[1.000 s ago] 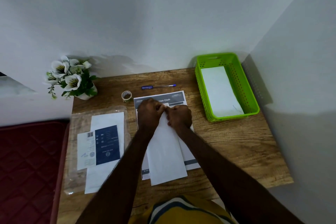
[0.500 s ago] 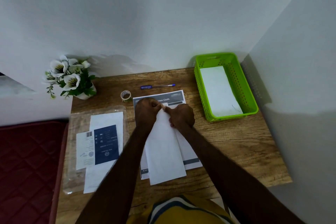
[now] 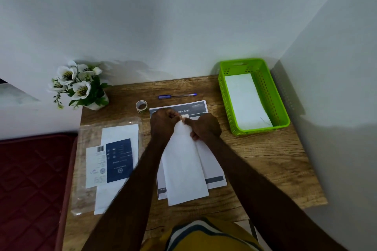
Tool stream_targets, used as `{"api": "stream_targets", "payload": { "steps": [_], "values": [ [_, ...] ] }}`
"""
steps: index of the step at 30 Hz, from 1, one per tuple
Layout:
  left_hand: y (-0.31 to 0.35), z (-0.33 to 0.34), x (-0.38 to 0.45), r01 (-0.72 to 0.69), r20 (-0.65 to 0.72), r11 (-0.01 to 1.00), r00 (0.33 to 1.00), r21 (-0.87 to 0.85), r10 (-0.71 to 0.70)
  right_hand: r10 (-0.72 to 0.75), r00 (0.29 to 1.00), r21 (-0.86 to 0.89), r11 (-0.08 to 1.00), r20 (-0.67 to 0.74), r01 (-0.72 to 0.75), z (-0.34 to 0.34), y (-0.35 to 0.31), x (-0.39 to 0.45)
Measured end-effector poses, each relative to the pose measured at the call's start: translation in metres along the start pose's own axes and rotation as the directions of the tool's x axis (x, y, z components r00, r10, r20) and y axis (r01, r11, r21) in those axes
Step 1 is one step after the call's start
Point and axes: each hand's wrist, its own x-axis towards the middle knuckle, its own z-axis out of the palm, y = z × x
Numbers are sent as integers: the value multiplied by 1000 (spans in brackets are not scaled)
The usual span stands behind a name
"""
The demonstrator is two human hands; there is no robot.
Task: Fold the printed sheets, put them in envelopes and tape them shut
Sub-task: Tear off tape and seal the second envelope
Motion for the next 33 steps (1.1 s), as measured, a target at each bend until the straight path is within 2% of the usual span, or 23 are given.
{"api": "stream_targets", "payload": {
  "steps": [4, 9, 12, 16, 19, 23, 26, 30, 33],
  "values": [
    [-2, 2, -1, 10, -3, 1000, 1000, 0, -10, -42, 999, -57, 997, 17, 43, -2, 2, -1],
    [-2, 3, -2, 15, -12, 1000, 1000, -9, -15, -41, 978, -15, 999, 205, 45, -13, 2, 6],
    [-3, 3, -2, -11, -35, 1000, 999, -14, 11, -31, 989, 23, 999, 144, 28, -15, -1, 4],
    [-3, 4, -5, -45, -49, 999, 998, 14, 45, -45, 997, -27, 999, 55, 47, -9, -2, 6],
    [-4, 4, -9, -63, -62, 998, 996, 12, 64, -67, 987, -1, 998, 144, 68, -10, 1, 7],
    [-4, 7, -11, -65, -98, 998, 993, 10, 65, -11, 973, 66, 998, 230, -4, -17, -1, 5],
    [-5, 7, -12, -86, -107, 996, 990, 27, 88, 17, 988, 99, 995, 151, -33, -14, -6, 1],
    [-5, 7, -14, -90, -105, 996, 990, 14, 91, -6, 1000, -37, 999, -21, 5, -6, -8, -2],
    [-3, 6, -15, -91, -110, 996, 990, 2, 91, -22, 1000, -65, 998, -10, 21, -6, -7, 0]
  ]
}}
